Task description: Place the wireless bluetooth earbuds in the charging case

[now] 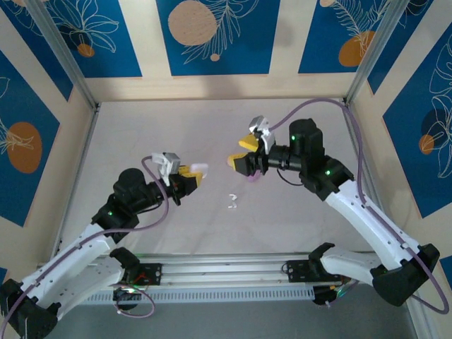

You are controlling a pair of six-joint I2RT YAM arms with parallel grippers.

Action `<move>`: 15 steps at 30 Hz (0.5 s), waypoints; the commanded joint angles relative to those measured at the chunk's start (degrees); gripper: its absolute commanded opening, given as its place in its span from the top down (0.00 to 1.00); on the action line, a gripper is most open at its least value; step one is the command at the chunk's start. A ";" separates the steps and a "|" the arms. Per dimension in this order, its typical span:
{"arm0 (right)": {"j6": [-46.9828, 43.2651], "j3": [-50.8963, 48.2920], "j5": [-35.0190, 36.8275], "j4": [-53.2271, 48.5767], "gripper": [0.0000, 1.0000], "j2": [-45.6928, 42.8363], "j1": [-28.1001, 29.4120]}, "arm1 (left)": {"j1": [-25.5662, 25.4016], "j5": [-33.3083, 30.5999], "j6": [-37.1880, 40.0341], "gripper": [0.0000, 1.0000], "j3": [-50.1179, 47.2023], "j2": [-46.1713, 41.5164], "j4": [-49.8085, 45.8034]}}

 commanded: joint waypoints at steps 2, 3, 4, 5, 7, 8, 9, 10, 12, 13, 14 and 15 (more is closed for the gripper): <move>10.82 3.89 -12.56 -7.52 0.32 3.45 -4.14 | -0.21 0.24 4.06 0.93 -1.20 -0.42 6.27; 12.77 4.07 -14.31 -7.13 0.32 4.18 -4.79 | -0.16 0.70 4.59 0.92 -2.22 -0.46 8.37; 14.62 4.35 -15.64 -7.07 0.33 4.95 -5.33 | -0.18 0.72 4.80 0.91 -3.46 -0.45 10.73; 16.36 5.13 -17.81 -7.34 0.34 5.80 -5.71 | -0.28 0.89 5.43 0.91 -5.04 -0.46 13.55; 18.53 6.18 -20.90 -7.66 0.35 7.41 -5.69 | -0.24 0.77 5.90 0.91 -7.35 0.03 18.25; 19.62 6.59 -21.56 -8.06 0.35 7.89 -5.44 | -0.24 1.06 6.54 0.91 -8.21 0.38 20.18; 19.96 6.92 -22.05 -8.69 0.35 8.11 -5.14 | -0.29 1.77 6.82 0.91 -8.75 0.79 22.07; 20.06 6.98 -22.04 -9.16 0.35 8.07 -5.07 | -0.23 2.22 7.05 0.90 -9.15 1.09 23.54; 21.06 5.99 -21.13 -9.09 0.35 7.41 -4.98 | -0.28 2.70 7.38 0.90 -10.28 1.76 27.16; 21.44 5.36 -21.23 -8.67 0.35 7.05 -4.98 | -0.29 2.86 7.61 0.90 -10.73 2.07 28.45; 21.80 4.74 -21.38 -8.08 0.35 6.59 -4.90 | -0.25 2.90 7.76 0.90 -10.98 2.34 29.32; 21.90 4.20 -21.51 -7.91 0.35 6.24 -4.74 | -0.28 2.97 7.80 0.90 -11.07 2.56 29.71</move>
